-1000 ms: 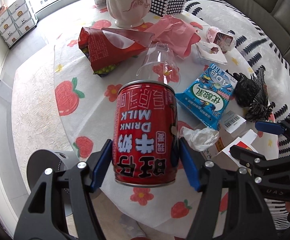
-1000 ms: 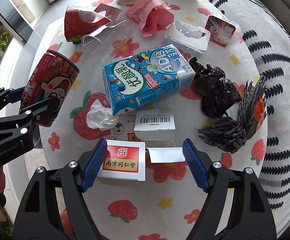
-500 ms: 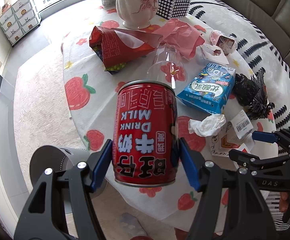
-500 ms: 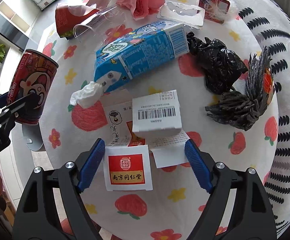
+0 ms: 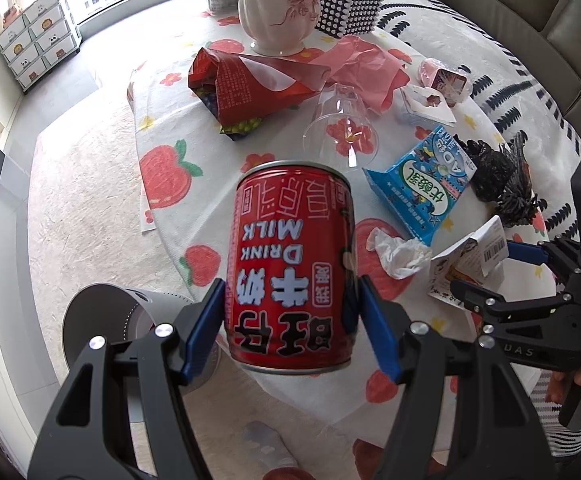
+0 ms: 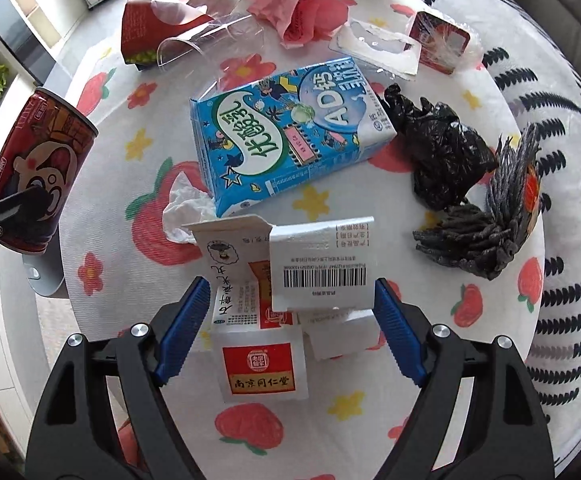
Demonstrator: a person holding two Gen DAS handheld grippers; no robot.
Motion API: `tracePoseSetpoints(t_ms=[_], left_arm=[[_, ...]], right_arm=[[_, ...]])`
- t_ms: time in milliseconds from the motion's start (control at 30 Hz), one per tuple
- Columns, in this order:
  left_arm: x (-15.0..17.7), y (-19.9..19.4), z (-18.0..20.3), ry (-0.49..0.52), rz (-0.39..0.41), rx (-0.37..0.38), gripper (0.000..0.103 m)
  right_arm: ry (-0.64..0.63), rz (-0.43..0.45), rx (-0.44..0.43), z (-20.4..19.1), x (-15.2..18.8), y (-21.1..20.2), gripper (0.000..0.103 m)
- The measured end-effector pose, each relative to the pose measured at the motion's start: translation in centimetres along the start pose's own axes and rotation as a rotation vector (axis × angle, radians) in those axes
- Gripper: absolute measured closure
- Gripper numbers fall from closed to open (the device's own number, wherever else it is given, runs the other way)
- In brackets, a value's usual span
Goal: Collect trash
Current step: 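Grasp the white box with red label with the right tool, then drop the white box into the grey bin with the right tool while the left tool carries the can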
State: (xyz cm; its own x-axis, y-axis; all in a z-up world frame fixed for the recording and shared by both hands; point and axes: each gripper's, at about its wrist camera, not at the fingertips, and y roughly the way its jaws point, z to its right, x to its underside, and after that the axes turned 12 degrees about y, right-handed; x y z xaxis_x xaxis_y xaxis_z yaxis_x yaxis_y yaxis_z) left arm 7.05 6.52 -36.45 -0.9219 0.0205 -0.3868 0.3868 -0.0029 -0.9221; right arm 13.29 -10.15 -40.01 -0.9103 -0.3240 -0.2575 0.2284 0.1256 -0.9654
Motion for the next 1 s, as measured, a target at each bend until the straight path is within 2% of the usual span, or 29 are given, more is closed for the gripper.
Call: tracePoseSetpoints(t_ms=[167,467,867,967,1000], left_arm=[[0.4,-0.3,-0.5,-0.002,0.003,-0.006,0.037],[0.8,-0.5,-0.9,-0.01,0.0,-0.011,0.037],[1.0,-0.6,-1.0,-0.02,0.0,-0.018,0.037],[1.0,-0.7,-0.9,-0.019,0.003,-0.018,0.037],[1.0,-0.8,-0.9,-0.019,0.004,-0.018,0.037]], right_arm=[[-0.071,0.046,0.001,-0.9,-0.4,0.7,0.019],[-0.057,0.053,-0.063,-0.7,-0.1,2.4,0.017],[-0.144,0.081,0.027,-2.1,0.5,3.6,0.014],[-0.144,0.073,0.036,-2.0,0.4,3.6,0.015],[-0.145,0.074,0.04,-2.0,0.3,3.5,0.019]])
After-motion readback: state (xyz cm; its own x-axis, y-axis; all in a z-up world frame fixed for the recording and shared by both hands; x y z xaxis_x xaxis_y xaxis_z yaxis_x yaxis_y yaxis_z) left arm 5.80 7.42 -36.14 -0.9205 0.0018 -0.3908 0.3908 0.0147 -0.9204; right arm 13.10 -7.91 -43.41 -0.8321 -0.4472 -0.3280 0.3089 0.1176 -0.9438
